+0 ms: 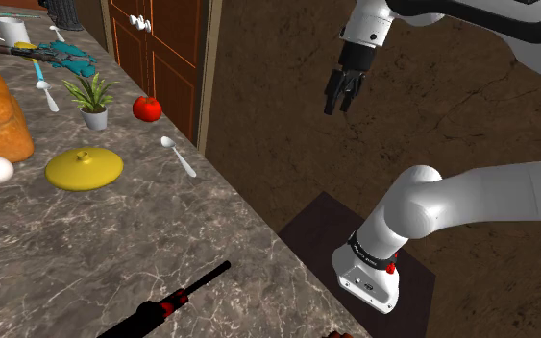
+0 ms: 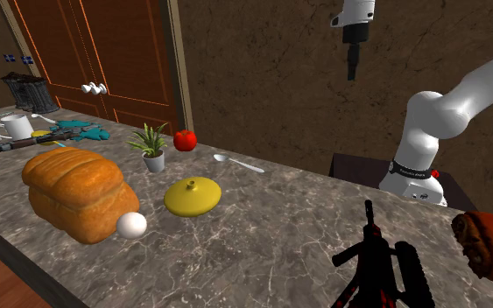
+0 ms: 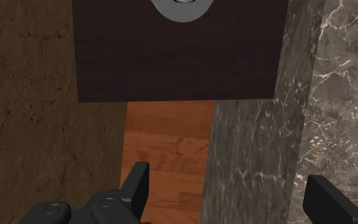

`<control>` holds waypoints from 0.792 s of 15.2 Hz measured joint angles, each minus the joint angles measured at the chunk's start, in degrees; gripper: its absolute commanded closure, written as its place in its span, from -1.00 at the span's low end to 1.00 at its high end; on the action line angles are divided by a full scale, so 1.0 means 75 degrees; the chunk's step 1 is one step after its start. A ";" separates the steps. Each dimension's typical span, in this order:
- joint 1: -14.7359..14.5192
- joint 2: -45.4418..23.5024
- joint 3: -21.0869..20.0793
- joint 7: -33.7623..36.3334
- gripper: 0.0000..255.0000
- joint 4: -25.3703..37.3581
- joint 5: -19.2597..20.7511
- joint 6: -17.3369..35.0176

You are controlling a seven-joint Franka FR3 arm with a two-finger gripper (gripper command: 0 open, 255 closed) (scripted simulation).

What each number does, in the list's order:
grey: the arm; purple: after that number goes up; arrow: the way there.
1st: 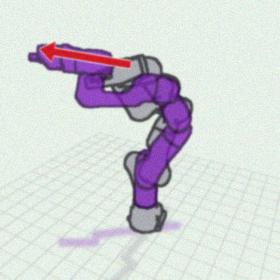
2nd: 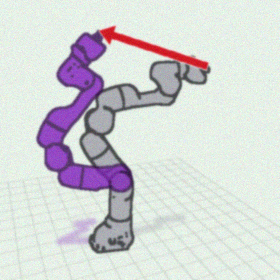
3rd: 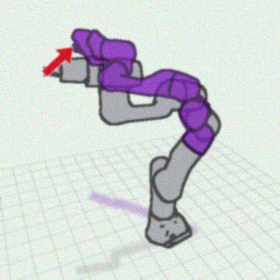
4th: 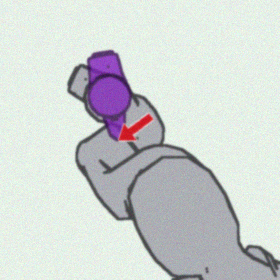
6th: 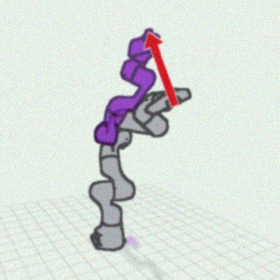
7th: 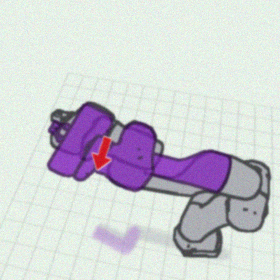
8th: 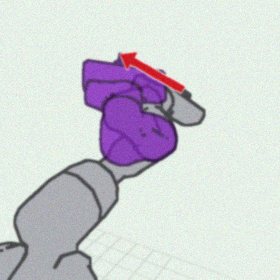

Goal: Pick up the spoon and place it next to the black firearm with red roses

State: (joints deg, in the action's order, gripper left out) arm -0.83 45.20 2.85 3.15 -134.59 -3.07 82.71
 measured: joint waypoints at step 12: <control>-0.0281 -0.1632 -0.1321 0.1235 -1.00 -0.0290 -0.0299 0.2491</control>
State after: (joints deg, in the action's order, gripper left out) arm -2.94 32.95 -7.06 12.41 -136.77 -5.32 101.39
